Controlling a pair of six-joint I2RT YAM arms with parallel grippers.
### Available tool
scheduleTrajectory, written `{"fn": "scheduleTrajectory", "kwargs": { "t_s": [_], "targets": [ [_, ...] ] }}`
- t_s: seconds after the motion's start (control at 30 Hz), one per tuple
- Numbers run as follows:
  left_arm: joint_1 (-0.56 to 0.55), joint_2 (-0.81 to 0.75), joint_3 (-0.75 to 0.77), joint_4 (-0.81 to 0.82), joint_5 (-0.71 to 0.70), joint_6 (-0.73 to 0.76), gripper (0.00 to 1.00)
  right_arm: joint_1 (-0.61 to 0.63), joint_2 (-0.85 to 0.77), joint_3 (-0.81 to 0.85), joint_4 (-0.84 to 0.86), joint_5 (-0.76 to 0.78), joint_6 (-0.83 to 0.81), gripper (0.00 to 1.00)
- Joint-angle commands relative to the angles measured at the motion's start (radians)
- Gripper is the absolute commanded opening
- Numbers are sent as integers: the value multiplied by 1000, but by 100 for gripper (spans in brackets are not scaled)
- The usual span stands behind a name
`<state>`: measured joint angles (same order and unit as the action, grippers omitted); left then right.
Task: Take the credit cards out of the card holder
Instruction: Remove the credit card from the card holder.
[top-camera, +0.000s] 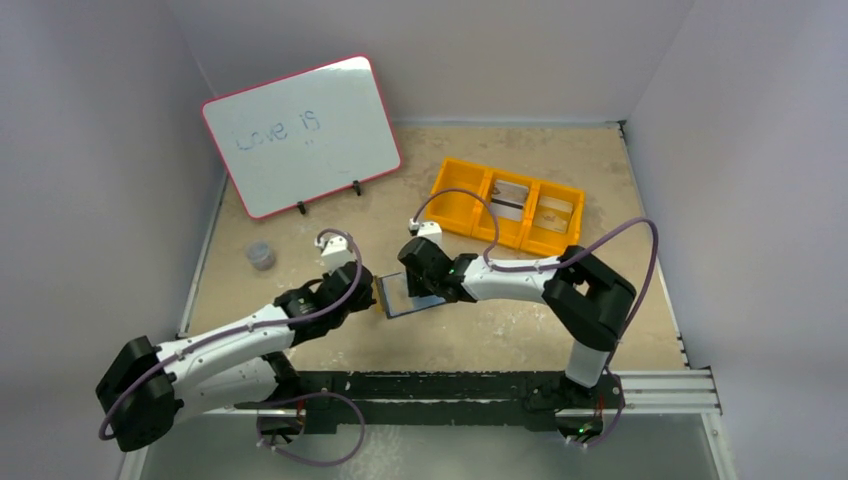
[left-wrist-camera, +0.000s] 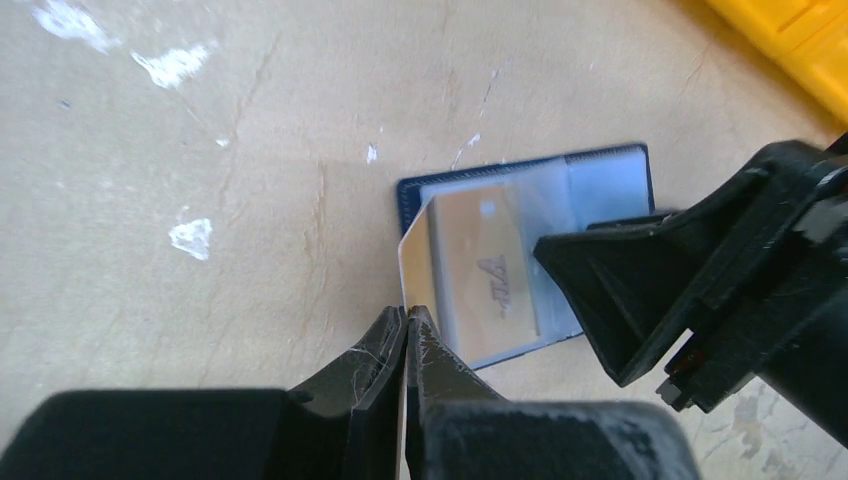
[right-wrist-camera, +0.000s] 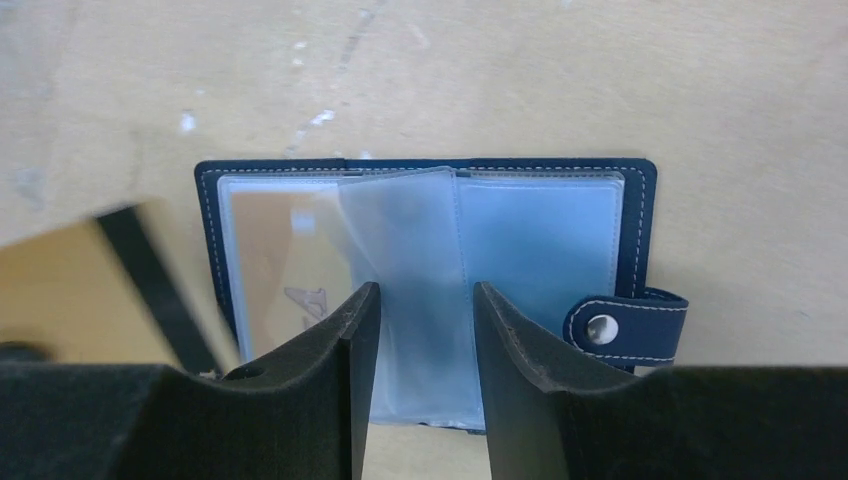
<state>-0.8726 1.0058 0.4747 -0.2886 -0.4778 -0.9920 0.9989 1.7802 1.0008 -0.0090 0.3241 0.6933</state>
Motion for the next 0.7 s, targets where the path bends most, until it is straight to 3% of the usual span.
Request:
{"fn": "scheduleTrajectory", "kwargs": {
  "t_s": [0.0,0.2,0.4,0.47,0.57,0.67],
  "targets": [
    [-2,-69,74,-127,-95,46,0,-15,-36,47,-286,139,31,43],
    [-2,-93,96,-87,-75,42,0,-16,-63,72,-403,265,85,47],
    [-2,-76,123,-11,-28,71,0,-47,-219,72,-405,244,87,50],
    [-2,-75,136,22,3,95,0,-83,-306,31,-285,115,-20,51],
    [-2,-87,148,101,58,130,0,-220,-454,-100,-10,-253,-86,54],
    [2,-106,157,192,117,161,0,-353,-499,-206,232,-620,-117,57]
  ]
}}
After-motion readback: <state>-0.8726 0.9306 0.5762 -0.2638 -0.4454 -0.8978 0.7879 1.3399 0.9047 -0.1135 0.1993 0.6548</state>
